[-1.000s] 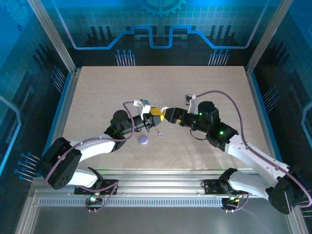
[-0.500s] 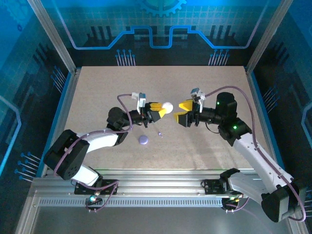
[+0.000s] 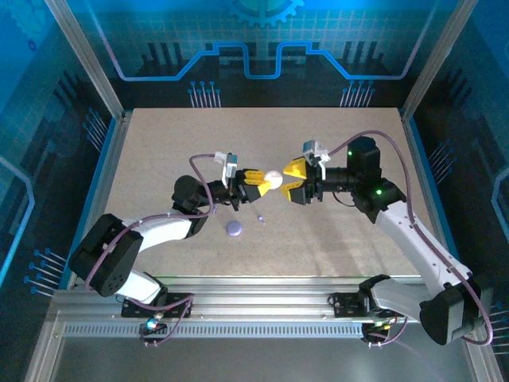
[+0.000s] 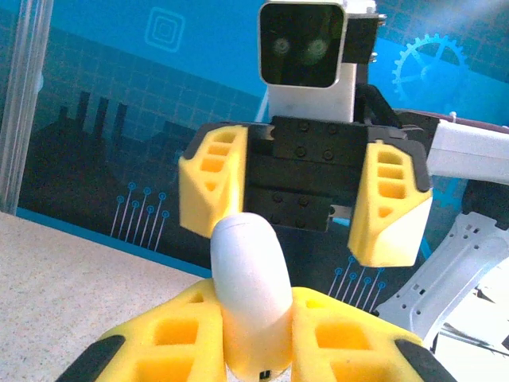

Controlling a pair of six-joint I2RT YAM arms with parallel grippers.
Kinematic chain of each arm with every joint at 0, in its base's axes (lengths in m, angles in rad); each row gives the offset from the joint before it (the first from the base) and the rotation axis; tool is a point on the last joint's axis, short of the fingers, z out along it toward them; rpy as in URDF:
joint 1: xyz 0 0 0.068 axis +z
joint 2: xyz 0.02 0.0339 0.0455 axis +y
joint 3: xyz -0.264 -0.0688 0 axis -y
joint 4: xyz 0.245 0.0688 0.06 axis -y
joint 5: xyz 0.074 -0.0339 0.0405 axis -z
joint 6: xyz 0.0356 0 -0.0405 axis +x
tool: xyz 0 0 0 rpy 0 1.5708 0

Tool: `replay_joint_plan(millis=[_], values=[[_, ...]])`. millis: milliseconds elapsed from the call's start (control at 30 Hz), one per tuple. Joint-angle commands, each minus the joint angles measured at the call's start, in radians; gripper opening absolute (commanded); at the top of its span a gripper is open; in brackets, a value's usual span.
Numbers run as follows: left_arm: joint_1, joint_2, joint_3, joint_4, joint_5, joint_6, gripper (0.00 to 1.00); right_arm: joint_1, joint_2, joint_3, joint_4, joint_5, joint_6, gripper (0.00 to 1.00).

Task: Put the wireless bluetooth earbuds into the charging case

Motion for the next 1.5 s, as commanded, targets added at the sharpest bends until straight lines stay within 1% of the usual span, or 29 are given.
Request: replay_joint_plan(millis=[0,233,433,667,800,833,933,967,1033,1067,1100,1167,1267,1333,1467], values=[[-0.004,-0.031,0.007,0.052,0.022,0.018,0.12,0.0,0.025,0.057,-0.044,-0.046,-0.047,0.63],[-0.016,-0.038,0.006,0.052,0.011,0.032,0.12,-0.003,0.079,0.097,-0.085,-0.108,-0.073,0.6],[-0.022,-0.041,0.002,0.052,0.0,0.041,0.12,-0.001,0.143,0.163,-0.174,-0.188,-0.122,0.5],[-0.023,-0.047,0.0,0.052,-0.012,0.049,0.12,-0.001,0.208,0.237,-0.313,-0.255,-0.207,0.3],[-0.024,-0.048,0.003,0.052,-0.014,0.052,0.12,-0.001,0.224,0.255,-0.357,-0.256,-0.233,0.16],[-0.024,-0.048,0.003,0.05,-0.014,0.051,0.12,-0.001,0.224,0.256,-0.363,-0.248,-0.237,0.15],[-0.023,-0.053,0.0,0.03,-0.022,0.061,0.18,-0.002,0.216,0.255,-0.376,-0.225,-0.243,0.12],[-0.024,-0.057,-0.003,0.017,-0.03,0.071,0.21,-0.002,0.211,0.255,-0.384,-0.215,-0.245,0.11],[-0.024,-0.067,-0.016,-0.004,-0.053,0.098,0.3,-0.002,0.198,0.255,-0.401,-0.188,-0.248,0.11],[-0.024,-0.077,-0.026,-0.021,-0.07,0.116,0.39,-0.001,0.191,0.256,-0.417,-0.168,-0.252,0.11],[-0.024,-0.09,-0.036,-0.045,-0.091,0.137,0.47,-0.001,0.185,0.261,-0.443,-0.144,-0.262,0.1],[-0.024,-0.122,-0.05,-0.111,-0.101,0.187,0.54,-0.002,0.172,0.27,-0.489,-0.102,-0.281,0.1],[-0.024,-0.195,-0.052,-0.309,-0.092,0.287,0.62,0.003,0.149,0.279,-0.542,-0.019,-0.303,0.11],[-0.024,-0.247,-0.038,-0.475,-0.072,0.375,0.64,0.014,0.133,0.285,-0.568,0.034,-0.316,0.11],[-0.031,-0.34,0.022,-0.85,-0.052,0.603,0.63,0.056,0.102,0.304,-0.63,0.15,-0.396,0.11]])
